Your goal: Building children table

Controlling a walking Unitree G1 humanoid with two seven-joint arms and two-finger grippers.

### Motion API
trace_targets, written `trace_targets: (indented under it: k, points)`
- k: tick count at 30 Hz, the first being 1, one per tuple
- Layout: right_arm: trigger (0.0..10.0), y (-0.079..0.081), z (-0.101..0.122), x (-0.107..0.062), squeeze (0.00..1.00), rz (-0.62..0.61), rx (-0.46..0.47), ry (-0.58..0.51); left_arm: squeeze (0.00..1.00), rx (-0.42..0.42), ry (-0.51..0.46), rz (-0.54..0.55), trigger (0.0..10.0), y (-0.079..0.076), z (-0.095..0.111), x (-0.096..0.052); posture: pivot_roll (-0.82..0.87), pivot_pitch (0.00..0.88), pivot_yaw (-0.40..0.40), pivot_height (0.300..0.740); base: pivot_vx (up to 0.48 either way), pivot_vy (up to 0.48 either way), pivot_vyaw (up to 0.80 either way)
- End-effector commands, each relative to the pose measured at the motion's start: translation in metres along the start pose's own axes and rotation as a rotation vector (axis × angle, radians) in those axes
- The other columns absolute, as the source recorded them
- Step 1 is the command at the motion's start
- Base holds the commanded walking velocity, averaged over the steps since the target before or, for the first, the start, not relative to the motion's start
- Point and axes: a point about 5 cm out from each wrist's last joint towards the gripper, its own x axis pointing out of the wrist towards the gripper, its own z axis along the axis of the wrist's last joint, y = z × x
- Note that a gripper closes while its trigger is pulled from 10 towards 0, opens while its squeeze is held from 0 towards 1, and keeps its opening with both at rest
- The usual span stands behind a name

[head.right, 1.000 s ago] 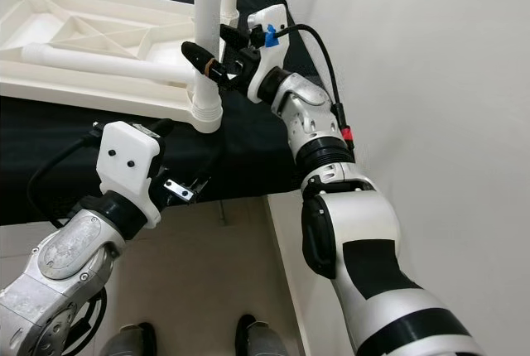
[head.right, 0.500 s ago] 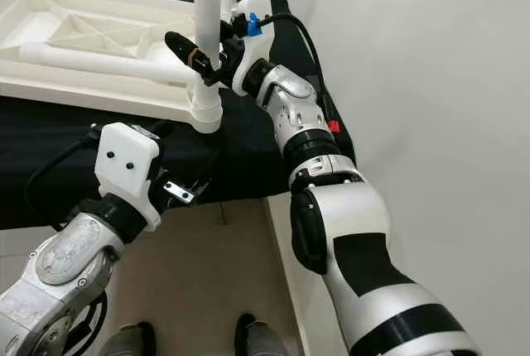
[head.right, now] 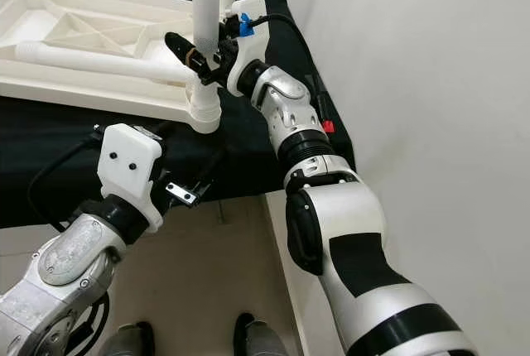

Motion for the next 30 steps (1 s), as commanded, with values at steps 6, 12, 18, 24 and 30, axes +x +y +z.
trace_targets:
  k: [6,12,18,24,30]
  points:
    - [0.0,0.006,0.003,0.006,0.00,0.014,-0.025,-0.005,0.00,0.000,-0.011,-0.011,10.0,0.000,0.003,0.000,0.09,0.223,-0.173,0.740,0.000,0.000,0.00]
    - [0.0,0.005,0.001,0.005,0.00,-0.001,-0.029,0.002,0.00,0.013,-0.015,0.006,10.0,0.006,0.004,0.001,0.09,0.221,-0.171,0.740,0.000,0.000,0.00]
    - [0.0,0.002,-0.003,0.003,0.00,-0.065,-0.081,0.036,0.00,0.029,-0.020,0.018,10.0,0.010,0.006,0.001,0.09,0.222,-0.172,0.740,0.000,0.000,0.00]
    - [0.0,-0.016,-0.020,-0.006,0.00,-0.386,-0.193,0.150,0.00,0.051,-0.032,0.039,10.0,0.018,0.009,0.004,0.09,0.226,-0.166,0.740,0.000,0.000,0.00]
    - [0.0,-0.022,-0.021,-0.009,0.00,-0.540,-0.173,0.158,0.00,0.054,-0.032,0.039,10.0,0.019,0.009,0.004,0.09,0.226,-0.166,0.740,0.000,0.000,0.00]
